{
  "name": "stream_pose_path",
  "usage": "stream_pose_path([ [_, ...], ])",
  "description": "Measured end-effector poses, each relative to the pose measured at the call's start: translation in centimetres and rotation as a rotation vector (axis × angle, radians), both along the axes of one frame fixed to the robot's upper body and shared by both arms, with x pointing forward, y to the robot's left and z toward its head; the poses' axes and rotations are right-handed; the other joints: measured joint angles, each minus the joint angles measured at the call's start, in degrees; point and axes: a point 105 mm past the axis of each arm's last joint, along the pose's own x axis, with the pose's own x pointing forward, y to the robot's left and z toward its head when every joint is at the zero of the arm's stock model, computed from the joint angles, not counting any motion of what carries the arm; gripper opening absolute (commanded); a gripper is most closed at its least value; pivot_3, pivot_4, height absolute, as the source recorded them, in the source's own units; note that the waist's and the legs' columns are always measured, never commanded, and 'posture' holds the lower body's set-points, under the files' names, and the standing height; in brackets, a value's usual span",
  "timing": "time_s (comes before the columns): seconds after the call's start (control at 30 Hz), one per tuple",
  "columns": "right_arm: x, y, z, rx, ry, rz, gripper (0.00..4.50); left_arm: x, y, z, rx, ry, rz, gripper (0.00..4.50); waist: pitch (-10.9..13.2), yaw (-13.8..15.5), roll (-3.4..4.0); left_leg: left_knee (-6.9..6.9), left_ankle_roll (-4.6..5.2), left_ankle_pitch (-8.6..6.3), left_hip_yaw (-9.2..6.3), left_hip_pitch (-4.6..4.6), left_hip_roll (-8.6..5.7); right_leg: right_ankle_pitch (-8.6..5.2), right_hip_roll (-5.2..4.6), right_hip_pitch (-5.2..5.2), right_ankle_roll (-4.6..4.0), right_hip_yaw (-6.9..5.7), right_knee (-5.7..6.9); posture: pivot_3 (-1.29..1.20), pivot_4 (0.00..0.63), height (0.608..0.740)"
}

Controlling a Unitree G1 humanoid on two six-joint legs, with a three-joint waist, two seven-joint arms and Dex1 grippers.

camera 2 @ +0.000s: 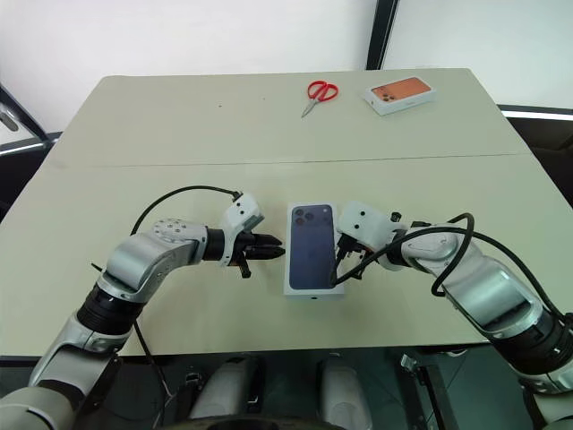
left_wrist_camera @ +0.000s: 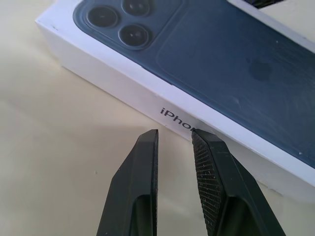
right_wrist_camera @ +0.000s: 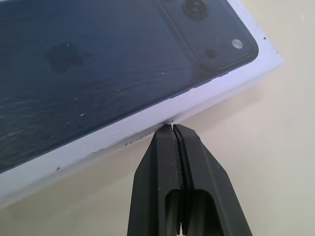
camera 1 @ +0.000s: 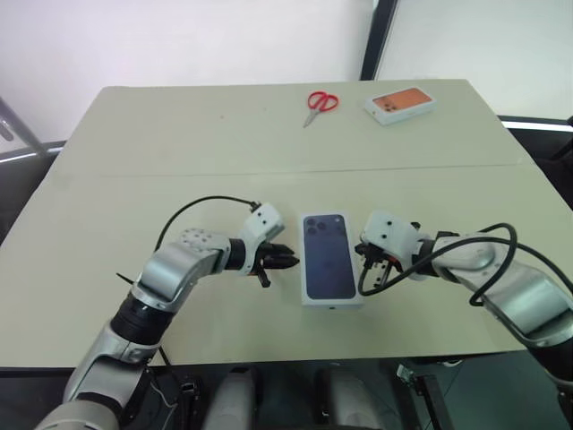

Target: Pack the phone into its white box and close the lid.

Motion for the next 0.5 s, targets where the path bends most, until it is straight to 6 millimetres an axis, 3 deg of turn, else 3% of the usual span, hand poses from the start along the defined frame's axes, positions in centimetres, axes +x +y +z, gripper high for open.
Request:
stream_pose_path([
  [0.5,-0.27,-0.29,-0.89,-0.016,0.019,-0.005,0.05,-0.01,-0.05,-0.05,-0.001,-0.009,0.001,1.13,0.0,0.0,0.00,0.01,0.00,0.00,0.00,0.00,0.00,0.00,0.00,0.00,0.00,0.00,0.01,0.00,0.150,0.740],
])
